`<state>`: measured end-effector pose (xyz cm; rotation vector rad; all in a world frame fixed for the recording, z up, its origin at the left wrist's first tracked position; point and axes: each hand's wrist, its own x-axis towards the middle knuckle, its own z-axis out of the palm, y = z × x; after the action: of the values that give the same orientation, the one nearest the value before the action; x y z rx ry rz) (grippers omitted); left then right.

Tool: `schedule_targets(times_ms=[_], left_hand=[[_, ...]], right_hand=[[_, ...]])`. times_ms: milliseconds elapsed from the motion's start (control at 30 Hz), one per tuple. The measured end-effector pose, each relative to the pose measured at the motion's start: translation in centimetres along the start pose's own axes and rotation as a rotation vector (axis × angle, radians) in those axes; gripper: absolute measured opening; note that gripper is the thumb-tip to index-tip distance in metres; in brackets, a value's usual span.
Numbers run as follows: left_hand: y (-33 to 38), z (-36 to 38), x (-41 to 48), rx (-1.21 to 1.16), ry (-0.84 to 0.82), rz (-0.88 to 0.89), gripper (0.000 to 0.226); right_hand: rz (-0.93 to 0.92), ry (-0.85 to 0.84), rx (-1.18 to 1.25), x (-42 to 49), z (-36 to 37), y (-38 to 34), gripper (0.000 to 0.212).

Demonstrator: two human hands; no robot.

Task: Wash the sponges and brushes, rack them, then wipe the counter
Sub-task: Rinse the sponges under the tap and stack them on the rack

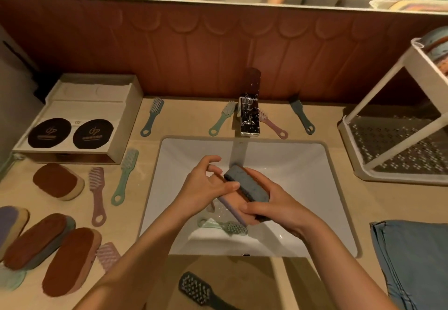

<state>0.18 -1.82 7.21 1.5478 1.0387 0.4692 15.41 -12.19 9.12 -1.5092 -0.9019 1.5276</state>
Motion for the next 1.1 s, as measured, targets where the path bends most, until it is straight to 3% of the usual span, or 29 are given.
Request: schedule_targets(times_ms=[133, 233, 300, 433, 700, 1100], left_hand=[[-0.3, 0.9, -0.5, -0.351, 0.112, -0.137, 0.083], [-0.8, 2.1, -1.8, -0.573, 0.004, -0.316, 0.087], [-1.1, 3.2, -2.5, -0.665, -0.107, -0.320, 0.075], [-1.3, 4.3, -2.6, -0.841, -0.059, -0.317, 0.068], [-0.8, 3.9, -3.0, -0.743, -0.102, -0.309, 0.042], [-0.6, 2.1, -1.7, -0.684, -0.086, -0.244, 0.044]], right_hand=[[-0.072, 0.124, 0.094, 0.2, 0.8, 0.1, 0.072], [-0.113, 0.218, 0.130, 0.6, 1.4, 0.7, 0.069], [-0.128, 0.227, 0.112, 0.7, 1.9, 1.0, 0.067], [-0.128, 0.224, 0.071, 1.1, 2.7, 0.7, 0.047], [-0.135, 0.274, 0.141, 1.7, 2.9, 0.7, 0.043], [-0.159, 0.178, 0.035, 1.7, 3.8, 1.1, 0.047]])
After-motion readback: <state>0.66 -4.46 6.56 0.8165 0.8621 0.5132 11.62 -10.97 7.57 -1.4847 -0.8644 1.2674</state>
